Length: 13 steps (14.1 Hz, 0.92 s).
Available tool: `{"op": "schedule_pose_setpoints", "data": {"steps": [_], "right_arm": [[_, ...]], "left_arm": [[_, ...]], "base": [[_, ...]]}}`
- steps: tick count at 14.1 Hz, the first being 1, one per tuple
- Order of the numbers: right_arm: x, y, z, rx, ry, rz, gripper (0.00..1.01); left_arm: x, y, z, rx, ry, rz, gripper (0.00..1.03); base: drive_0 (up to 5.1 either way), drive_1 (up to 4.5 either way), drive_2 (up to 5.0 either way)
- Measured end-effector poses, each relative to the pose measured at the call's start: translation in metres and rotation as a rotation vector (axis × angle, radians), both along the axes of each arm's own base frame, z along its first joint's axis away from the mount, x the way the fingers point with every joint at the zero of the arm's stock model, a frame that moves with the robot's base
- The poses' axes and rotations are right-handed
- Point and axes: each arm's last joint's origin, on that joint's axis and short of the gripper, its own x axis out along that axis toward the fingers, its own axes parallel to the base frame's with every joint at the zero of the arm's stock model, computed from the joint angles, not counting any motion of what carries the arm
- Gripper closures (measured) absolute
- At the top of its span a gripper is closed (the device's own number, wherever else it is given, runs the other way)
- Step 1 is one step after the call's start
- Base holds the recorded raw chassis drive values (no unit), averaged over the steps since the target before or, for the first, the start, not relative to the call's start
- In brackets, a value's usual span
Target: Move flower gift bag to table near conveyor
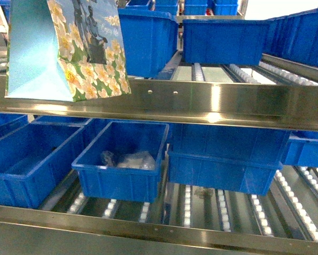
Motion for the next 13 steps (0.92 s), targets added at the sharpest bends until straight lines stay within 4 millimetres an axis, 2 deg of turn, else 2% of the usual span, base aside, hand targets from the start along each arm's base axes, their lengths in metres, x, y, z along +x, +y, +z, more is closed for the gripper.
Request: {"op": "schedule_pose_setpoints", "data": {"steps": [13], "right_arm": [[0.0001,0.0008,-0.0001,0.000,0.001,0.003,0.99]], "left_arm": [[0.0003,0.0003,-0.0002,0.000,0.001,0.002,1.01]], "base": [[-4.9,1.64,3.2]]}}
